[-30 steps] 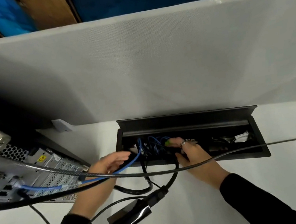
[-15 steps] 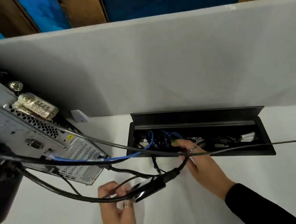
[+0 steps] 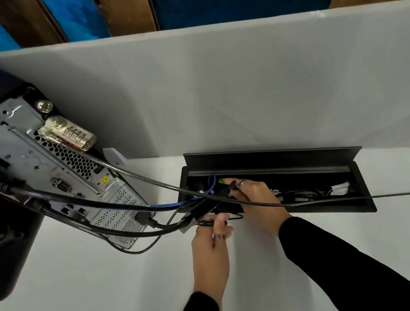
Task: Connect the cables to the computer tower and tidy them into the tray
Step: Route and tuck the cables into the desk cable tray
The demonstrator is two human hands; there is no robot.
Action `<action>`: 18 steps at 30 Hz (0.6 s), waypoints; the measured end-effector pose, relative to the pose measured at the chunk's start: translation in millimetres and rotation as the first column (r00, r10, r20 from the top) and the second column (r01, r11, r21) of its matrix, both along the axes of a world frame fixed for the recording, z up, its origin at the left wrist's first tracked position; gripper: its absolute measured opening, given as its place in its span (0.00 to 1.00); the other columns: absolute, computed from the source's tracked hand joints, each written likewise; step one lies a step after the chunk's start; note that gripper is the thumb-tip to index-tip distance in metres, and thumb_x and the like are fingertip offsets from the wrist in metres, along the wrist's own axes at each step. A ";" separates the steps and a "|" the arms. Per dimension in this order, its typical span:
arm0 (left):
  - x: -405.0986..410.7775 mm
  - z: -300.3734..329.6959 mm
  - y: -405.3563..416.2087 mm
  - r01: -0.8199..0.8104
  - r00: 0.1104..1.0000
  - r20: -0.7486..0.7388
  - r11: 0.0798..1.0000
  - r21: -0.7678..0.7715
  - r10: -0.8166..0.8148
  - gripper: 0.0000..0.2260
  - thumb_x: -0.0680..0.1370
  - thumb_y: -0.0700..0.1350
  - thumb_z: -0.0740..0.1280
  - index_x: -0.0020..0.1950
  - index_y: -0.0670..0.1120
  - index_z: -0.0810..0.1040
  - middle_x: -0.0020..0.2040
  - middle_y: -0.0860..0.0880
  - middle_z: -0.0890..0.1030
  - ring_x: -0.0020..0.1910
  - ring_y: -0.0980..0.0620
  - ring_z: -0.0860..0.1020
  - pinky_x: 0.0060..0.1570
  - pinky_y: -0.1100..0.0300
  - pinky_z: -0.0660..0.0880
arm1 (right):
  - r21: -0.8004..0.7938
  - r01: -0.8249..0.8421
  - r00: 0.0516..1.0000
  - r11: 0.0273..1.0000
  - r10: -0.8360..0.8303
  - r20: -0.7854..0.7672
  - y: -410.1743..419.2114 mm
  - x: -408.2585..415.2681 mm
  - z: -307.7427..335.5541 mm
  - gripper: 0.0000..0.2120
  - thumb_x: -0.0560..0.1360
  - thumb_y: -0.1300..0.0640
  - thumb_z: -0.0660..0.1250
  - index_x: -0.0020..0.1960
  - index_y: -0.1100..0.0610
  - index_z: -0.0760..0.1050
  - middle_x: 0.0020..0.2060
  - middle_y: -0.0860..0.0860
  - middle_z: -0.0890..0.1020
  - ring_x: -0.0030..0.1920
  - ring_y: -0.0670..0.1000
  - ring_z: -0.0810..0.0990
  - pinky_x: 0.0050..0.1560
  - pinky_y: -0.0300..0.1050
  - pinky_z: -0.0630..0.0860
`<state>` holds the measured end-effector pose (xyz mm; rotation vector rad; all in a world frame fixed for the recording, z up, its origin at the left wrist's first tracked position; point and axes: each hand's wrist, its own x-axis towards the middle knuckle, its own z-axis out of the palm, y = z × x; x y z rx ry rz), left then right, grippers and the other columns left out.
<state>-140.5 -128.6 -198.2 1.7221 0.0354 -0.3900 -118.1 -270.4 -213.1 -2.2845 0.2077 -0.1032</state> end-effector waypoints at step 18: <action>25.2 -9.4 -4.8 0.073 0.989 0.116 0.986 0.150 -0.091 0.09 0.77 0.33 0.59 0.47 0.42 0.77 0.49 0.44 0.80 0.52 0.46 0.77 0.57 0.53 0.74 | 0.165 0.086 0.996 0.983 -0.086 -0.004 8.6 -26.6 -28.6 0.20 0.76 0.62 0.64 0.65 0.49 0.68 0.60 0.46 0.74 0.59 0.41 0.72 0.61 0.28 0.66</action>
